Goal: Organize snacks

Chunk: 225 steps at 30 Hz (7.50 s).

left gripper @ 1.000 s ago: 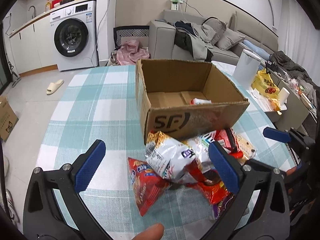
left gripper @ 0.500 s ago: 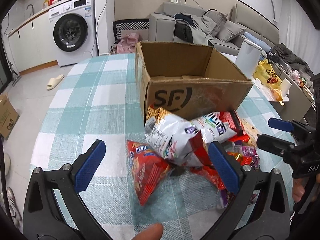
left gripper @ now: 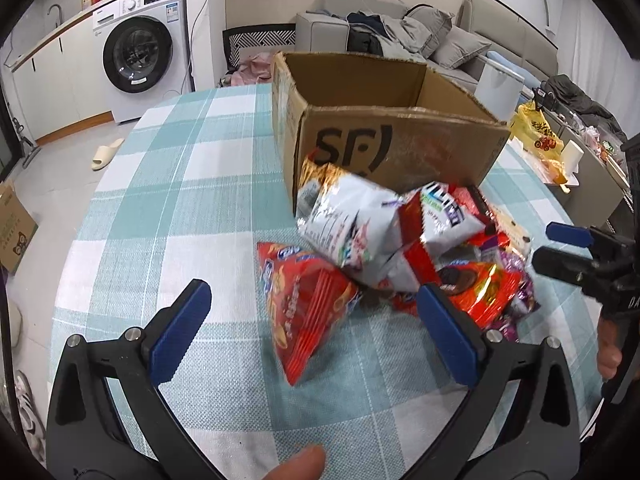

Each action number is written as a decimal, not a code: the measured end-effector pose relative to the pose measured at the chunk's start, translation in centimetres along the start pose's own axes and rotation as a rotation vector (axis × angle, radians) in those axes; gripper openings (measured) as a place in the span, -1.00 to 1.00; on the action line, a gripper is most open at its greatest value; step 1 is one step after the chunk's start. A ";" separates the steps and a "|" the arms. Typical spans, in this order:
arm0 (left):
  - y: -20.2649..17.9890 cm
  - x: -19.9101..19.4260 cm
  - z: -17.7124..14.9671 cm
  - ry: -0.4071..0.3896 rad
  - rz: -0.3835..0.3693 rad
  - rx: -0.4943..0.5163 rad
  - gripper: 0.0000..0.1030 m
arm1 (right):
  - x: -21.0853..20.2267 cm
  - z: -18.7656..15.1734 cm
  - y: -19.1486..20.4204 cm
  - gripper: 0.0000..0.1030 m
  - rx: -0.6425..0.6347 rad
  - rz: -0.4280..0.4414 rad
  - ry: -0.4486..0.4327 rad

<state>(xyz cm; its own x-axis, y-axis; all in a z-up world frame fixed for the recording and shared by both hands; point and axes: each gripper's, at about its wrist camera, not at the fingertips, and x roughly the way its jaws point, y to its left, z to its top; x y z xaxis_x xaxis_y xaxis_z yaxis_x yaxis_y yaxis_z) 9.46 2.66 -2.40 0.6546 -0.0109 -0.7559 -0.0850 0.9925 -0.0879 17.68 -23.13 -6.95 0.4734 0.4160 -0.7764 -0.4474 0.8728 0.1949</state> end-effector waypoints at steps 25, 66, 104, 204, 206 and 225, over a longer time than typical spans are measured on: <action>2.8 3.8 -0.9 0.064 0.001 -0.019 0.99 | 2.4 -0.3 -4.5 0.68 0.021 -0.125 0.055; 2.7 4.4 -0.9 0.037 -0.093 0.014 -0.25 | 2.6 -0.2 -4.2 -0.07 -0.028 -0.084 0.000; 4.7 -0.7 -2.1 -0.061 -0.084 -0.059 -0.26 | -0.4 0.5 -3.8 0.11 -0.006 -0.062 -0.116; -2.7 4.7 14.2 -0.182 -0.094 0.019 -0.28 | 1.2 11.0 2.0 0.12 0.003 0.067 -0.207; -2.9 5.1 14.2 -0.175 -0.085 0.022 -0.28 | 1.4 11.1 1.8 0.12 0.007 0.063 -0.205; -2.9 3.5 12.7 -0.198 -0.066 0.049 0.63 | -0.4 9.9 2.3 0.64 -0.073 0.019 -0.243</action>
<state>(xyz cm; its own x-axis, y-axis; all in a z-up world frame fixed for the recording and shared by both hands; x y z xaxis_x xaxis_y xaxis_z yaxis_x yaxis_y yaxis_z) 21.53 1.28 3.44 0.7928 -0.0568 -0.6068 -0.0037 0.9952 -0.0979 24.00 -18.76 -0.26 0.6293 0.4888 -0.6042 -0.5071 0.8474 0.1573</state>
